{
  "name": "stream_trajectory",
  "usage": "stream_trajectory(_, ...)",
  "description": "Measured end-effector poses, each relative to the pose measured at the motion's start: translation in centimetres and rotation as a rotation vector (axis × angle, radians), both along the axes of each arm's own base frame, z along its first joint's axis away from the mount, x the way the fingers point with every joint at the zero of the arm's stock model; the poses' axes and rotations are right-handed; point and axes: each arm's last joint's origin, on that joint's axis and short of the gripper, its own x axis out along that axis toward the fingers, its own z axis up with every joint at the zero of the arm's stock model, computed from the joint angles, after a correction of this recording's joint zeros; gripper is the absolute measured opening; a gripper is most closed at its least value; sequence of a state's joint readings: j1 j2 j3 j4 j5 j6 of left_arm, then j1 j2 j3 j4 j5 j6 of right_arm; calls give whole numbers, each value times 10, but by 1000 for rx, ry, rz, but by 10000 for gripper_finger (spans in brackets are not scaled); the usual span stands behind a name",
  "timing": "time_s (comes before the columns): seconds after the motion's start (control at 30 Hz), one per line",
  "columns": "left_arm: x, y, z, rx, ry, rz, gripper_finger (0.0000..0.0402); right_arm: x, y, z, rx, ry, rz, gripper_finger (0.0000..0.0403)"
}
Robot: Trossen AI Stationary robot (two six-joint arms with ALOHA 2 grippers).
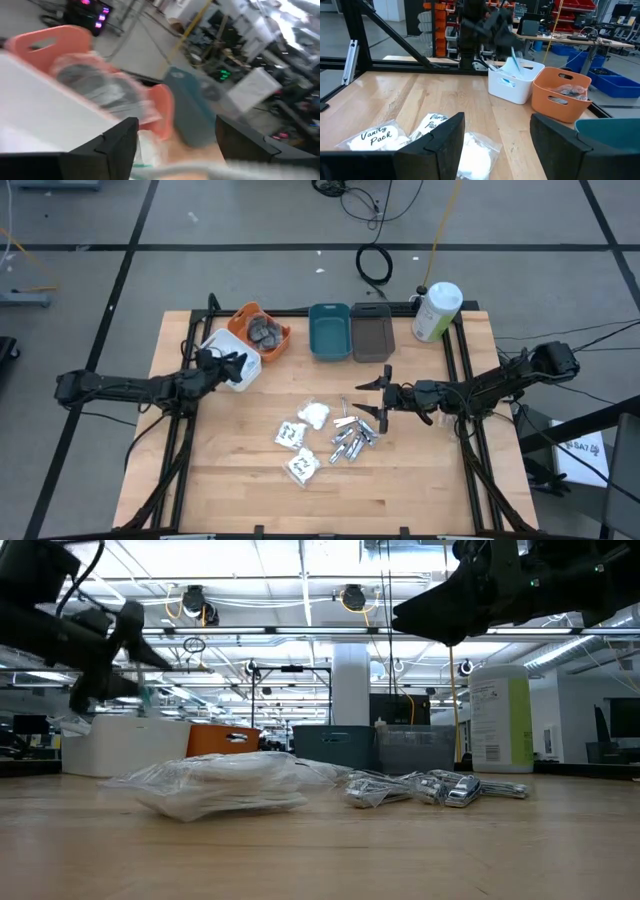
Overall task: Pick & Place Travel size toiletries
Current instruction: Put the green toothbrush into the white bin, then put the top white cotton packet into the green bin
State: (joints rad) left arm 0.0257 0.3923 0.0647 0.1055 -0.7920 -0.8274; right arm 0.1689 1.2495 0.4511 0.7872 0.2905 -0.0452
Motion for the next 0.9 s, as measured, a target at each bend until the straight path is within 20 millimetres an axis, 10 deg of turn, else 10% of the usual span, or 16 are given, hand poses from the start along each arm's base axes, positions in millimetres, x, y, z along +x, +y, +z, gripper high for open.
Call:
stream_trajectory(0.43,-9,1,17,-11,252,65,271,0,-4,-2,30,12,-18,212)
stream_trajectory(0.9,7,-7,49,151,46,-283,271,0,-4,-2,24,12,-18,212)
